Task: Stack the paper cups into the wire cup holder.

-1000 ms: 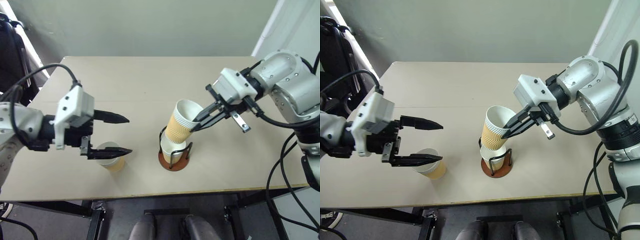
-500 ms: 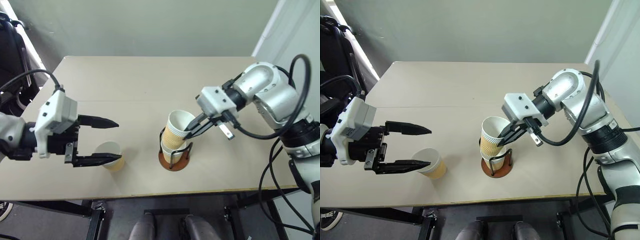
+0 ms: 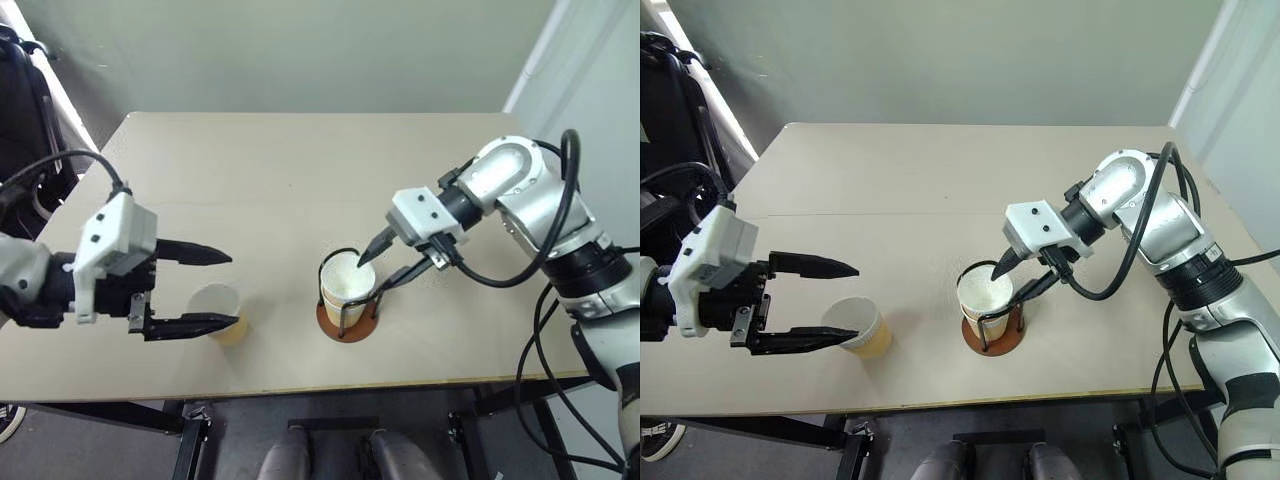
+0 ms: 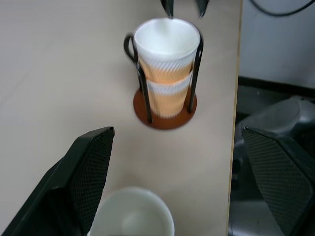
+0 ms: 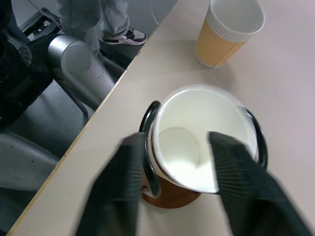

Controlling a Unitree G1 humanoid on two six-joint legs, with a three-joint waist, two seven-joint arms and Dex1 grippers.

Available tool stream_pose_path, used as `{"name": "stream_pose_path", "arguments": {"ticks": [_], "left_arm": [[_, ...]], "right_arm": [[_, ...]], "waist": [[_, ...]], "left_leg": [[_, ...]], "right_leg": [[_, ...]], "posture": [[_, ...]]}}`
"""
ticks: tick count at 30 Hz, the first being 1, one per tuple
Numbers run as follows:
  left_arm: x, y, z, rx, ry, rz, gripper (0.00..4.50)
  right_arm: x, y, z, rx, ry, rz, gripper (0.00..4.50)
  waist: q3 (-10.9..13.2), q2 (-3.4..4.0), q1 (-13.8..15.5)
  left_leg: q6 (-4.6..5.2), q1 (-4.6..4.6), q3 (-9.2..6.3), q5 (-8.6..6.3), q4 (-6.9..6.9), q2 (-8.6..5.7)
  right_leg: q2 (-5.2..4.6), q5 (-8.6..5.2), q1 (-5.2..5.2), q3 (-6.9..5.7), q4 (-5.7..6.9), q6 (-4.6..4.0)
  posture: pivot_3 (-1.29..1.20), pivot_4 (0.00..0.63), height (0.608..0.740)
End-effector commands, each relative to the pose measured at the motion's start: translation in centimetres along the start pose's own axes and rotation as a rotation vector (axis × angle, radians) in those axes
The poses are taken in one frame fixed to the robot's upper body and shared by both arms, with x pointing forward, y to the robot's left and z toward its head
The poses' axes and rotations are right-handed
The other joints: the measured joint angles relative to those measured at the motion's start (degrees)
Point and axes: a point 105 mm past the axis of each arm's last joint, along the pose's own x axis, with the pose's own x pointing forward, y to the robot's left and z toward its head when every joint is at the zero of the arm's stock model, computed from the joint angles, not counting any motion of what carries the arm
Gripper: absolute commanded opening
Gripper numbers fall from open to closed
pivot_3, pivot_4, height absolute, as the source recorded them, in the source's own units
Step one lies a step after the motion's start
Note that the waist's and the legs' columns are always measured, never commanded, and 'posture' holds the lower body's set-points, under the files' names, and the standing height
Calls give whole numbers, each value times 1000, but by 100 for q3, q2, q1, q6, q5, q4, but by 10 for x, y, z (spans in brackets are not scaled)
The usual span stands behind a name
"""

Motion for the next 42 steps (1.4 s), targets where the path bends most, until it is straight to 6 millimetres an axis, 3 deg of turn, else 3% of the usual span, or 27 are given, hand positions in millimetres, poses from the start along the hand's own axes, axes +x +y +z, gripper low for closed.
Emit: {"name": "stream_pose_path", "arguments": {"ticks": [1,4,5,7,10,12,14,21,36,39,42], "left_arm": [[-1,3,-1,37,48,18,4459],[2,4,-5,38,71,8,4459],[3,2,-7,37,80,-3,4459],[12,-6,-18,38,134,-73,4459],[19,-4,-31,59,211,-99,4459],[19,2,-36,77,244,-91,4459],[20,6,-42,96,288,-94,4459],[32,12,-51,144,333,-140,4459],[31,13,-67,167,445,-164,4459],[31,15,-72,165,468,-162,3842],[37,17,-77,168,469,-169,2818]], "right_arm": [[-10,-2,6,-21,5,-43,3321],[-20,-6,5,12,-2,-101,4348],[-24,-6,4,30,-11,-127,4454],[-56,3,8,153,-166,-242,4454],[-107,44,22,335,-483,-294,4454],[-117,65,21,395,-533,-336,4454],[-123,72,20,441,-552,-415,4454],[-116,79,26,467,-545,-504,4454],[-118,88,30,469,-522,-552,4454],[-118,87,29,470,-517,-555,4500],[-118,84,27,468,-511,-562,4500]], "waist": [[0,-1,0],[-1,-1,3],[-1,-1,3],[-2,-3,27],[-2,-4,158],[-11,-21,227],[-14,-27,190],[-11,-22,46],[-11,-21,56],[-11,-21,56],[-11,-21,63]], "left_leg": [[0,0,0,0,0,0],[0,-1,0,0,1,-1],[-1,0,0,0,1,0],[-3,-3,-1,-2,0,0],[-7,-18,-9,-4,2,-6],[-13,-25,-8,-8,-2,-12],[-35,-9,-7,-29,2,-9],[-39,41,-8,-30,-1,14],[-26,33,-15,-47,6,24],[-24,33,-15,-49,7,24],[-23,33,-15,-49,8,24]], "right_leg": [[0,0,0,0,0,0],[0,0,0,0,0,-1],[0,-1,0,0,0,-3],[0,-2,-2,-1,1,-5],[-2,-2,-1,-2,-16,-4],[-6,-3,0,1,-33,-1],[-4,-10,11,4,-30,5],[33,-12,45,19,-18,8],[51,-20,54,26,-35,27],[51,-21,55,27,-36,28],[51,-21,55,27,-35,28]], "posture": [[0,150,740],[0,150,740],[0,150,740],[0,150,740],[0,150,740],[0,150,740],[0,150,740],[0,150,740],[0,150,740],[0,150,740],[0,150,740]]}}
